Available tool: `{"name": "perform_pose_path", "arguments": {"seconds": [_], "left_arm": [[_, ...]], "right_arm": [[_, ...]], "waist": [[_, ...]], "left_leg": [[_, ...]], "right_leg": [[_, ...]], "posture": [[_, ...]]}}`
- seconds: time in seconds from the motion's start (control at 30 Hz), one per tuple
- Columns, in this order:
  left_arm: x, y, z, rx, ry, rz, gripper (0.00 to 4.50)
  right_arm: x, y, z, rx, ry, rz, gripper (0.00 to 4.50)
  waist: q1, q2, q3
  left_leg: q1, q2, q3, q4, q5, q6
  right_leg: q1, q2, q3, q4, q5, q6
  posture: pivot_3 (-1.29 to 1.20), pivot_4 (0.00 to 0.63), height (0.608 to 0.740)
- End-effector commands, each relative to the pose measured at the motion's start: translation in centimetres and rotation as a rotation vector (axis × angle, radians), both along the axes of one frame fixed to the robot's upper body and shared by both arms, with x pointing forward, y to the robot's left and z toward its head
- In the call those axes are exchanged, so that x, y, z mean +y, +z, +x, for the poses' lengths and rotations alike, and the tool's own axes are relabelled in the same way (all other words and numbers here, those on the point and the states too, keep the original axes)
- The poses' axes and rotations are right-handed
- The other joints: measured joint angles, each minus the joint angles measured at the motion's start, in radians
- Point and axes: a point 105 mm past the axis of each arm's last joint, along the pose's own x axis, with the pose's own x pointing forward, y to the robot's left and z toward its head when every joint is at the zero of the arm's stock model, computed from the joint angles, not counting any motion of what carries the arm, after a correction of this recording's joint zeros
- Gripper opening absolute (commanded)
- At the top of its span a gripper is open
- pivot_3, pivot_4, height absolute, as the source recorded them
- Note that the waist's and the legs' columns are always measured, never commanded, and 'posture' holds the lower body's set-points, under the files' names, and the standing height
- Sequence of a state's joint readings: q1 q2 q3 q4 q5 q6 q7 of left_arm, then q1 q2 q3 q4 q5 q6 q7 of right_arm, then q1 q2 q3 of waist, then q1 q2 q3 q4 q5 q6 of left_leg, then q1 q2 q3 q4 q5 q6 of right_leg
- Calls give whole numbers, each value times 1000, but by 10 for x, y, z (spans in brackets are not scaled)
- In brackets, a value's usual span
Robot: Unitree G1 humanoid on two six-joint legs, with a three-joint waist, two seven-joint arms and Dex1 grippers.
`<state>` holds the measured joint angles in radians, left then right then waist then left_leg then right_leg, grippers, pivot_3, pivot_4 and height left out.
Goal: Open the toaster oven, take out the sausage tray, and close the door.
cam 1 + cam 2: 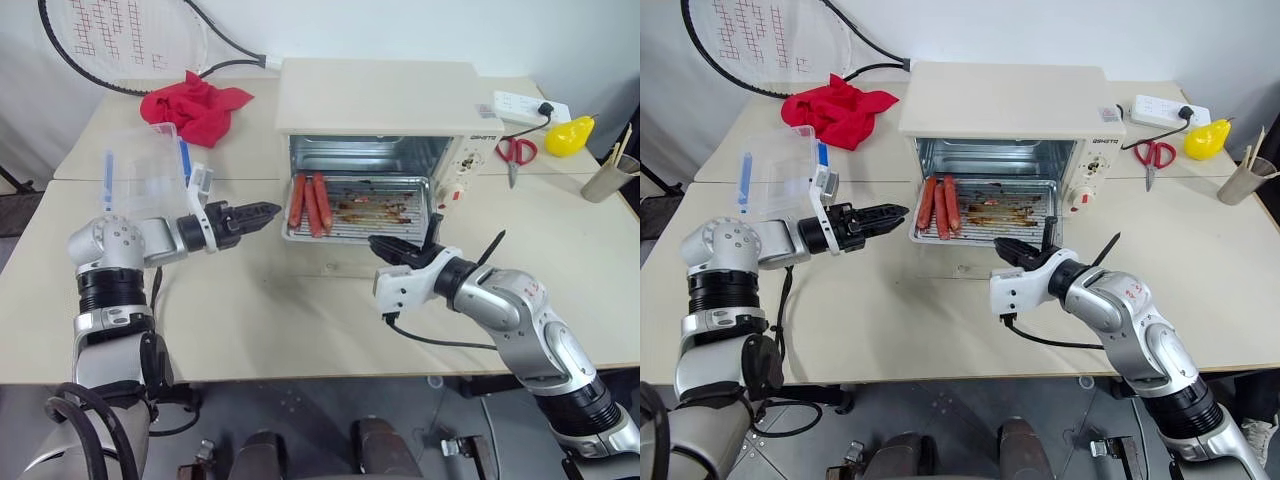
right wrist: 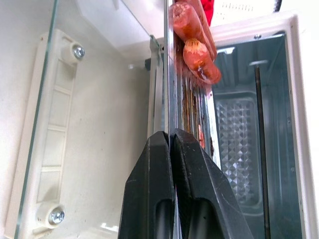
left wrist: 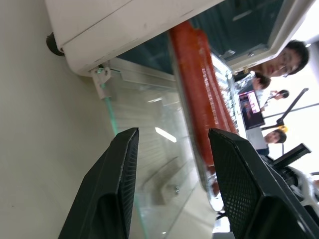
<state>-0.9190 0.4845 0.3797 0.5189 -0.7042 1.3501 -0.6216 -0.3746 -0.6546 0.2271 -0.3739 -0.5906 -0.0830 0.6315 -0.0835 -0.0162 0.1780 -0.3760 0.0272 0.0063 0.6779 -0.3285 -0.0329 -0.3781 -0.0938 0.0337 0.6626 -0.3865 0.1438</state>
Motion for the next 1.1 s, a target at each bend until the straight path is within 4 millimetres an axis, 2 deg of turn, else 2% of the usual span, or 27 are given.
{"name": "perform_pose_path", "arguments": {"seconds": [0.03,0.1,0.27,0.43,0.53,0.73,0.8,0.93,1.1], "left_arm": [[-5,21,0,-39,-12,-65,2473],[-6,21,0,-37,-15,-63,2473],[-16,8,-3,8,-43,-32,2473],[-16,3,-1,25,-31,-34,2473],[-13,3,1,32,-19,-43,2473],[13,5,4,56,51,-63,2473],[13,2,2,75,39,-63,2473],[0,-4,-1,95,-13,-62,2473],[-7,-1,-2,90,-35,-76,2473]], "right_arm": [[12,20,-17,-78,103,19,0],[12,20,-19,-76,116,26,0],[1,11,-19,-61,91,-7,0],[-2,10,-19,-57,83,-8,0],[-6,9,-20,-58,72,-6,0],[-7,11,-22,-58,64,19,0],[-6,11,-22,-59,69,15,0],[-3,11,-24,-54,86,20,0],[-1,13,-25,-53,100,26,0]], "waist": [[2,0,0],[1,0,0],[5,0,0],[14,0,0],[26,0,0],[29,0,0],[30,0,0],[35,0,0],[43,-1,0]], "left_leg": [[0,0,0,0,0,0],[0,0,0,0,0,0],[0,0,0,0,0,0],[0,0,0,1,0,0],[0,0,0,1,0,0],[0,-2,0,1,0,0],[0,-3,0,1,0,0],[0,-3,0,1,0,0],[0,-5,0,2,0,0]], "right_leg": [[0,0,0,0,0,0],[0,0,0,0,0,0],[0,0,0,0,0,0],[0,-1,0,0,0,0],[0,-1,0,0,0,0],[0,-1,0,0,0,0],[0,-1,0,0,0,0],[1,-2,0,0,0,0],[1,-3,0,0,0,0]], "posture": [[0,150,740],[0,150,740],[0,150,740],[0,150,740],[0,150,740],[0,150,740],[0,150,740],[0,150,740],[0,150,740]]}}
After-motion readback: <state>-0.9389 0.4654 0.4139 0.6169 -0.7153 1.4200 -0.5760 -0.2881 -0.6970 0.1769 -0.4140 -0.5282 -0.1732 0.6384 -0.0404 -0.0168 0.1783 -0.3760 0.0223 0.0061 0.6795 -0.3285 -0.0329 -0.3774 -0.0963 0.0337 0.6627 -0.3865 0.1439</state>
